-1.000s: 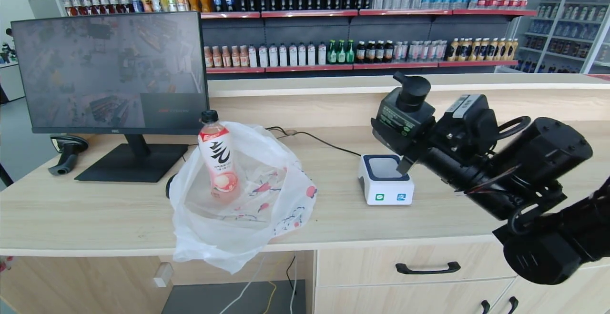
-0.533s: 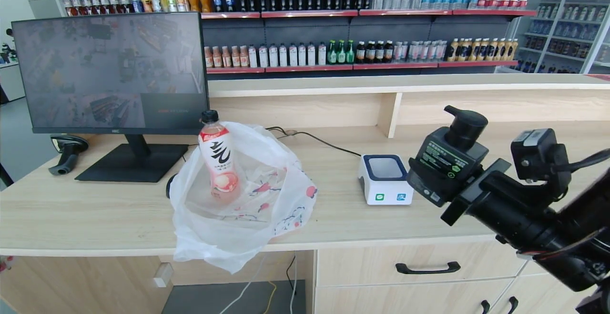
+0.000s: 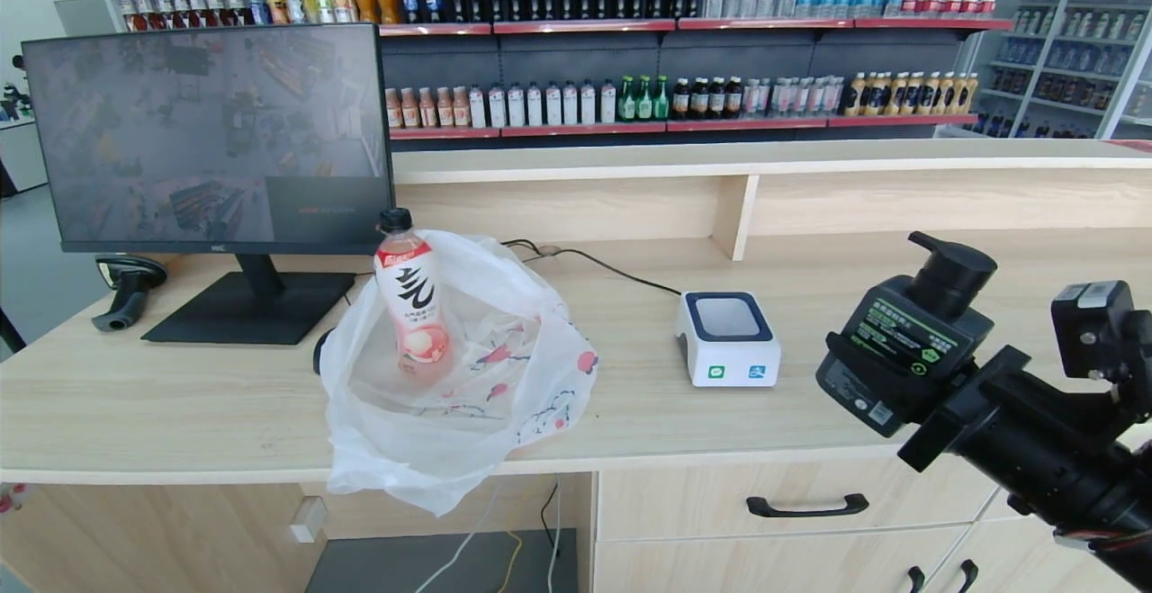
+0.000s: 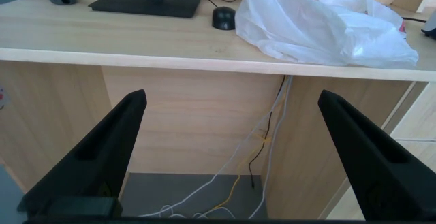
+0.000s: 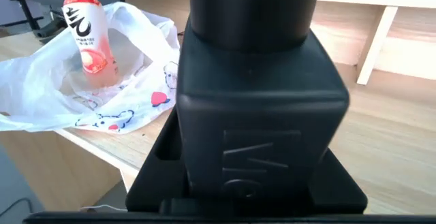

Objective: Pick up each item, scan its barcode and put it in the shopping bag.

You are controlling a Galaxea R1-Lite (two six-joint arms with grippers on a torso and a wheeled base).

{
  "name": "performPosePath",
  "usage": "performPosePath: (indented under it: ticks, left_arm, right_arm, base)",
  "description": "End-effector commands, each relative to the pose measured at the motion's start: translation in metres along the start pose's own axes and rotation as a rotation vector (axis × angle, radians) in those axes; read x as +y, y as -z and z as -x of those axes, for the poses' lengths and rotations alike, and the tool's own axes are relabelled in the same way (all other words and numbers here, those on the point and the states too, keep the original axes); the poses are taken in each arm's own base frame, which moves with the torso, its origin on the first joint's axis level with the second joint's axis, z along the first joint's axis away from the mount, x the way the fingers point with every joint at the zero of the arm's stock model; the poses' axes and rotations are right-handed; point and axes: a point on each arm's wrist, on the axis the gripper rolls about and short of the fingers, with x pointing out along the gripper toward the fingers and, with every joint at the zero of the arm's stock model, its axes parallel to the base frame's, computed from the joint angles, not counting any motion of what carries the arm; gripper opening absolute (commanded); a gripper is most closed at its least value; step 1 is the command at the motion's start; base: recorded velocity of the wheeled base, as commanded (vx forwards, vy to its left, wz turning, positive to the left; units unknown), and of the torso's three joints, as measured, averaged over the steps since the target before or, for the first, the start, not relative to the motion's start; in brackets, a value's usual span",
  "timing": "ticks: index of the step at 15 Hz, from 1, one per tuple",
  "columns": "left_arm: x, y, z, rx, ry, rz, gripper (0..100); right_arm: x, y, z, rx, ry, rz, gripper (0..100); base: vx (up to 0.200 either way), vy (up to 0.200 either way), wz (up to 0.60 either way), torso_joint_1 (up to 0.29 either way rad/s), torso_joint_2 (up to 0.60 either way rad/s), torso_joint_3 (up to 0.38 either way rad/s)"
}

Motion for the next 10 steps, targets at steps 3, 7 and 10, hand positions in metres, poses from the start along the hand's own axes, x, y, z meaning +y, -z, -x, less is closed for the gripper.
performPosePath:
  ticks: [3,7,10]
  left_arm:
    - [0.000,0.000,0.000,-0.001,0.000,-0.001,100]
    - [0.000,0.000,0.000,-0.001,0.000,-0.001,100]
    - [0.000,0.000,0.000,-0.001,0.000,-0.001,100]
  right_arm:
    - [-0.004,-0.005,0.002,-0.024,0.017,-0.005,0]
    - [-0.004,-0.001,-0.004,-0.008,0.017,-0.056,0]
    - [-0.022,0.000,-0.012,-0.009,0.094,0.036,0]
  base:
    - [0.000,0.000,0.00,0.000,0.00,0.000]
    - [0.000,0.000,0.00,0.000,0.00,0.000]
    - [0.000,0.000,0.00,0.000,0.00,0.000]
